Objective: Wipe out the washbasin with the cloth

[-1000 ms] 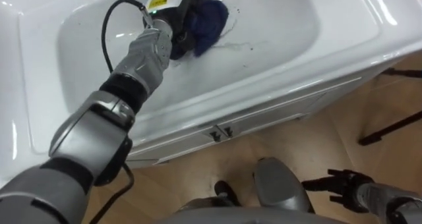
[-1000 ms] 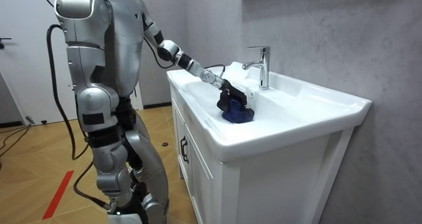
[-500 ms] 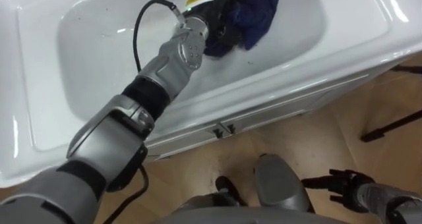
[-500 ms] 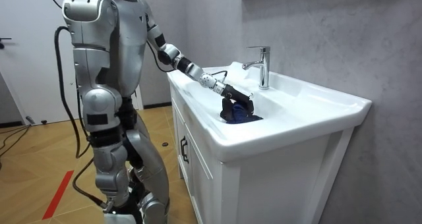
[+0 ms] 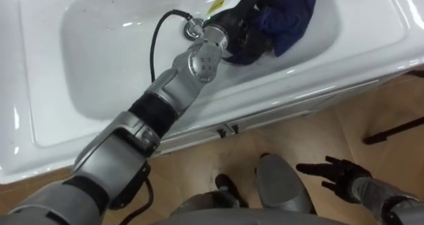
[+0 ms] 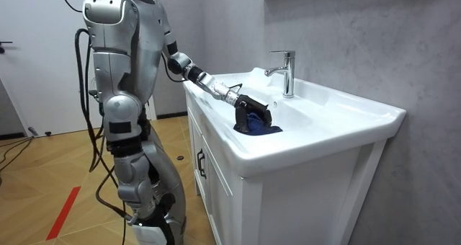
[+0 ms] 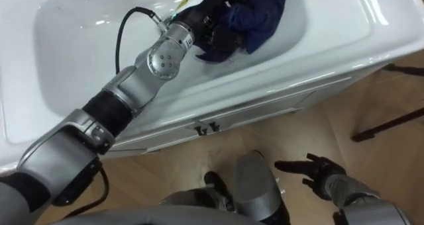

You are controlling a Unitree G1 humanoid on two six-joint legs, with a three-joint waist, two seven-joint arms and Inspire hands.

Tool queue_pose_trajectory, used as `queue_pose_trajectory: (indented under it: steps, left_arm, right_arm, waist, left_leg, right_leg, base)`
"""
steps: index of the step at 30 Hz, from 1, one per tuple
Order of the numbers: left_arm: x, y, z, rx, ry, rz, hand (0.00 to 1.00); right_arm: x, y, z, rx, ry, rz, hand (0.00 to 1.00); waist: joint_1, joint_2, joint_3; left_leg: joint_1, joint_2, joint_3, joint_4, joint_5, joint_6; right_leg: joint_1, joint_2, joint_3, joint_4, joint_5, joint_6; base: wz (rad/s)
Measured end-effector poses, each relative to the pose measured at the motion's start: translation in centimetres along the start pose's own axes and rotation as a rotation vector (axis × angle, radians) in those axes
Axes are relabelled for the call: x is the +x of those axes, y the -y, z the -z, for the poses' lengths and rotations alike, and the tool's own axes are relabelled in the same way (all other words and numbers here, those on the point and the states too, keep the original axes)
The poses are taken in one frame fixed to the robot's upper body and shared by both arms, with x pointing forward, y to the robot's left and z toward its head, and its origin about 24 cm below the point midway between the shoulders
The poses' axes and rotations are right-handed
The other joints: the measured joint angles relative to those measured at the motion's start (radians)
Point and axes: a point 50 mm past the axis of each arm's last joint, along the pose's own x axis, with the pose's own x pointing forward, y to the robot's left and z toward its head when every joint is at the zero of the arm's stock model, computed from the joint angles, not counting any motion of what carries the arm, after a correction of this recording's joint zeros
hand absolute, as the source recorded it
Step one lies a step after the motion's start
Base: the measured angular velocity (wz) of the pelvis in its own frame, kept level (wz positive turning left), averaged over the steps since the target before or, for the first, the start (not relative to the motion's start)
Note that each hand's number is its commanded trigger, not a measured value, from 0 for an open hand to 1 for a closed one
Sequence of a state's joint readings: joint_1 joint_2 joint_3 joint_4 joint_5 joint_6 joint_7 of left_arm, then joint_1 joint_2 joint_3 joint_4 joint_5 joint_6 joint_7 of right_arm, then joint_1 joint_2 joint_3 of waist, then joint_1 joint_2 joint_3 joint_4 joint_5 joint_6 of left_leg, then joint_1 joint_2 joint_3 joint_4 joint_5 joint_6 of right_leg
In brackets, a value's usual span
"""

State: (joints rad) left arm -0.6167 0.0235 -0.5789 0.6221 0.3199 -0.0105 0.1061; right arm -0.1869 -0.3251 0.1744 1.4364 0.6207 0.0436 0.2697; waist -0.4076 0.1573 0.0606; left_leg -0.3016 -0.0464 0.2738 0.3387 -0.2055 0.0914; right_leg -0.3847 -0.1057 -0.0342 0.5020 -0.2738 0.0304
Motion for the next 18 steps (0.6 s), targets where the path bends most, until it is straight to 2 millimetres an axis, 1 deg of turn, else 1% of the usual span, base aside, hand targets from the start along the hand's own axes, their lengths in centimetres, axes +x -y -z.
queue_pose_trajectory:
  steps: [4, 6, 8, 11, 14, 16, 18]
  left_arm:
    - [-0.2, 0.2, 0.4, 0.044, 0.009, -0.004, 1.00]
    - [-0.5, 0.4, 1.0, 0.071, 0.005, -0.001, 1.00]
    - [-0.7, 0.3, 1.5, 0.095, 0.002, 0.002, 1.00]
    - [-1.0, 0.2, 2.3, 0.138, -0.009, 0.013, 1.00]
    - [-1.1, 0.3, 2.7, 0.146, -0.022, 0.019, 1.00]
    - [-1.2, 0.4, 3.4, 0.151, -0.043, 0.030, 1.00]
    - [-1.4, 0.2, 4.2, 0.208, -0.067, 0.035, 1.00]
  right_arm:
    - [-0.1, 0.2, 0.5, 0.006, -0.012, -0.010, 0.00]
    - [-0.2, 0.3, 0.9, 0.008, -0.027, -0.016, 0.00]
    - [-0.2, 0.4, 0.8, 0.007, -0.033, -0.020, 0.00]
    - [-0.3, 0.7, 0.9, -0.026, -0.060, -0.010, 0.00]
    - [-0.4, 1.1, 0.4, -0.075, -0.065, 0.001, 0.00]
    - [-0.5, 1.4, 0.2, -0.088, -0.063, 0.011, 0.00]
    - [-0.6, 1.7, 0.1, -0.074, -0.059, 0.019, 0.00]
  waist:
    - [-0.003, -0.006, 0.0009]
    - [-0.003, -0.014, 0.0002]
    - [-0.003, -0.017, -0.0001]
    - [-0.004, -0.016, -0.0007]
    - [-0.005, -0.014, -0.0018]
    - [0.000, -0.012, -0.0029]
    - [0.001, -0.004, -0.0088]
  left_leg:
    - [0.002, 0.002, 0.000, 0.004, 0.000, 0.000]
    - [0.007, 0.004, -0.001, 0.000, 0.000, 0.000]
    - [0.009, 0.006, -0.002, -0.004, -0.002, 0.002]
    - [0.011, 0.007, -0.002, -0.006, -0.003, 0.003]
    - [0.025, 0.005, -0.001, -0.013, -0.002, 0.003]
    - [0.044, 0.006, 0.003, -0.017, -0.002, 0.002]
    - [0.053, 0.007, 0.007, -0.019, -0.004, 0.000]
  right_leg:
    - [0.005, 0.000, -0.008, 0.002, -0.002, -0.002]
    - [0.002, 0.003, -0.007, 0.002, -0.002, -0.003]
    - [0.001, 0.005, -0.007, 0.001, -0.002, -0.004]
    - [0.004, 0.006, -0.007, 0.003, 0.000, -0.005]
    - [0.019, 0.005, -0.007, 0.003, 0.000, -0.005]
    - [0.036, 0.008, -0.001, -0.002, 0.000, -0.005]
    - [0.039, 0.010, 0.001, -0.004, 0.000, -0.005]
  base:
    - [0.03]
    - [0.00]
    - [0.00]
    - [0.00]
    - [-0.02]
    - [-0.09]
    - [-0.06]
